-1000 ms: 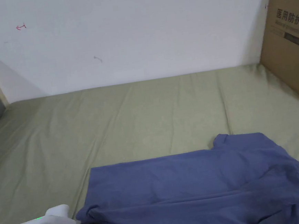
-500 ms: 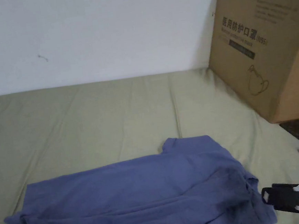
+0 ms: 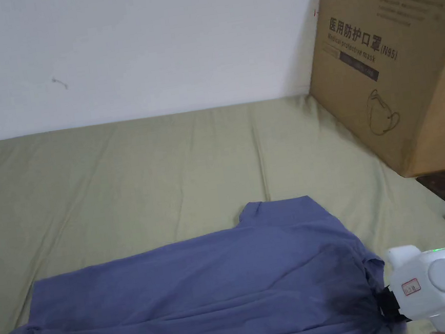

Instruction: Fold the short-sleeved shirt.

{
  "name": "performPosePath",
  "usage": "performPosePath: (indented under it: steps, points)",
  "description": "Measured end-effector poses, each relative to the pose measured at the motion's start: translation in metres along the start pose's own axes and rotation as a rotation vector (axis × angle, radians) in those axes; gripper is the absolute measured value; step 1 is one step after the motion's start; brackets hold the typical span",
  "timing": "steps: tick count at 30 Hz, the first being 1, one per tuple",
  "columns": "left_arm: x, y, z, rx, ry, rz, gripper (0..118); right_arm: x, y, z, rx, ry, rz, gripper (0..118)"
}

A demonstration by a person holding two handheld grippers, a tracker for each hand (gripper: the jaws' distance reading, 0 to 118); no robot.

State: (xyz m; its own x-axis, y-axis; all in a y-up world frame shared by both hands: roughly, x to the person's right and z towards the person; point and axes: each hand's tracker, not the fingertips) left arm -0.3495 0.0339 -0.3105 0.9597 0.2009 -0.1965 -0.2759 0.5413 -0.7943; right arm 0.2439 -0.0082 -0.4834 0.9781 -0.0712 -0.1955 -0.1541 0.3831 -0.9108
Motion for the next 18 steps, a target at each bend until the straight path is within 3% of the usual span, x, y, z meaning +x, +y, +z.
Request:
performPosePath:
  steps: [1,5,8,11,18]
  points:
    - [-0.001,0.003,0.001,0.01,0.003,0.0,3,-0.002,-0.001,0.006,0.004,0.041,-0.01,4]
    - [-0.006,0.013,0.022,0.053,-0.013,0.009,3,0.007,-0.005,0.049,0.102,-0.005,-0.001,4]
    - [-0.01,0.01,0.043,0.075,-0.019,0.016,3,0.029,-0.021,0.086,0.128,0.068,-0.108,4]
    - [-0.015,-0.009,0.064,0.057,-0.025,-0.004,3,0.044,-0.051,0.116,0.13,0.083,-0.124,4]
    - [-0.02,-0.1,0.066,-0.176,-0.024,0.014,3,0.034,-0.143,0.103,-0.07,0.026,-0.083,4]
